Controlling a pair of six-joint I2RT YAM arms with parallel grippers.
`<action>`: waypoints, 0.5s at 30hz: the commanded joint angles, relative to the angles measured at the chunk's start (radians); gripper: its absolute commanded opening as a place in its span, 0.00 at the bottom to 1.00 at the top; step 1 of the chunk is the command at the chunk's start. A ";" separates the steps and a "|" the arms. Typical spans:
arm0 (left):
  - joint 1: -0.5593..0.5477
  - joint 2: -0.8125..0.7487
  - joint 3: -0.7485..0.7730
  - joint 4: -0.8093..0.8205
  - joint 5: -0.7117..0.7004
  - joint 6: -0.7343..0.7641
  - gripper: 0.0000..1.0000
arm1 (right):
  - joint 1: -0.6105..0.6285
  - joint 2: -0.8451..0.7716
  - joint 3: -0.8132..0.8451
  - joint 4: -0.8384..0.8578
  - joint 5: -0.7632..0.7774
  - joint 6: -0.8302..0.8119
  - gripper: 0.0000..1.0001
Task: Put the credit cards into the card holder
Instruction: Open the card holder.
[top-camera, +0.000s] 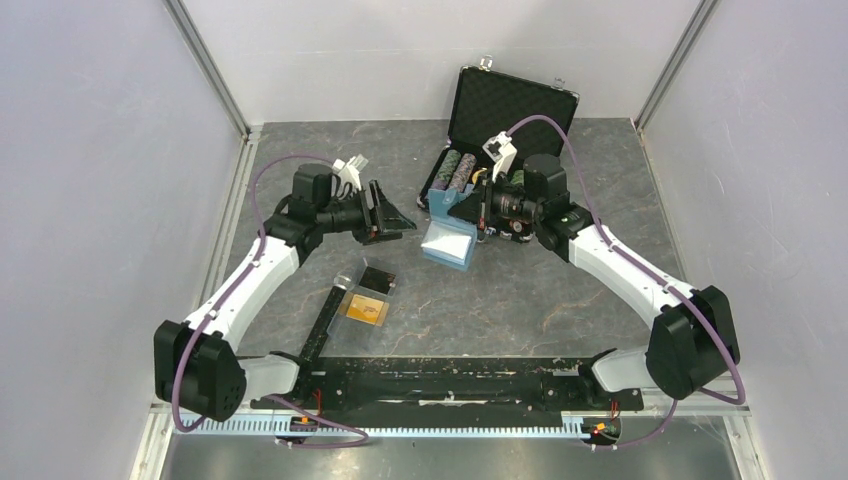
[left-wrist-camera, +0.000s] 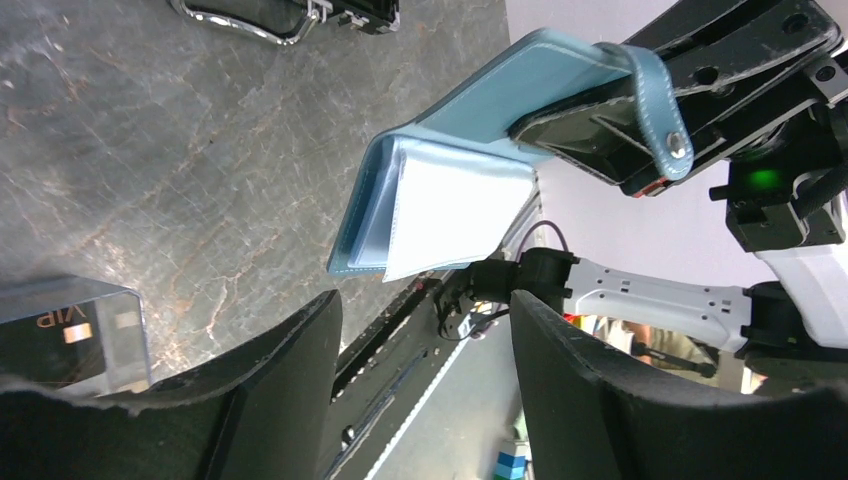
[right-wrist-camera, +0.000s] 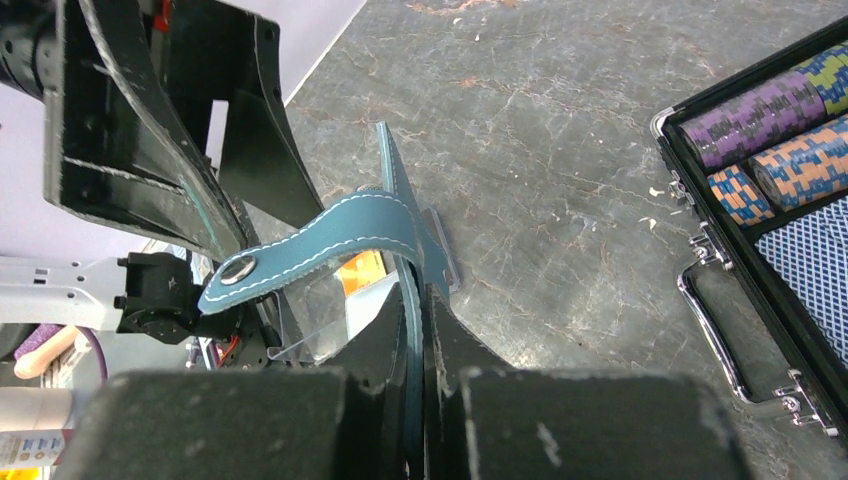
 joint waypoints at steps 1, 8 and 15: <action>-0.001 -0.029 -0.032 0.154 0.057 -0.117 0.68 | -0.016 -0.024 -0.013 0.071 -0.020 0.062 0.00; -0.035 0.055 0.006 0.116 0.068 -0.068 0.60 | -0.017 -0.017 -0.013 0.090 -0.036 0.098 0.00; -0.101 0.131 0.056 0.053 0.033 -0.012 0.59 | -0.019 -0.020 -0.012 0.086 -0.036 0.105 0.00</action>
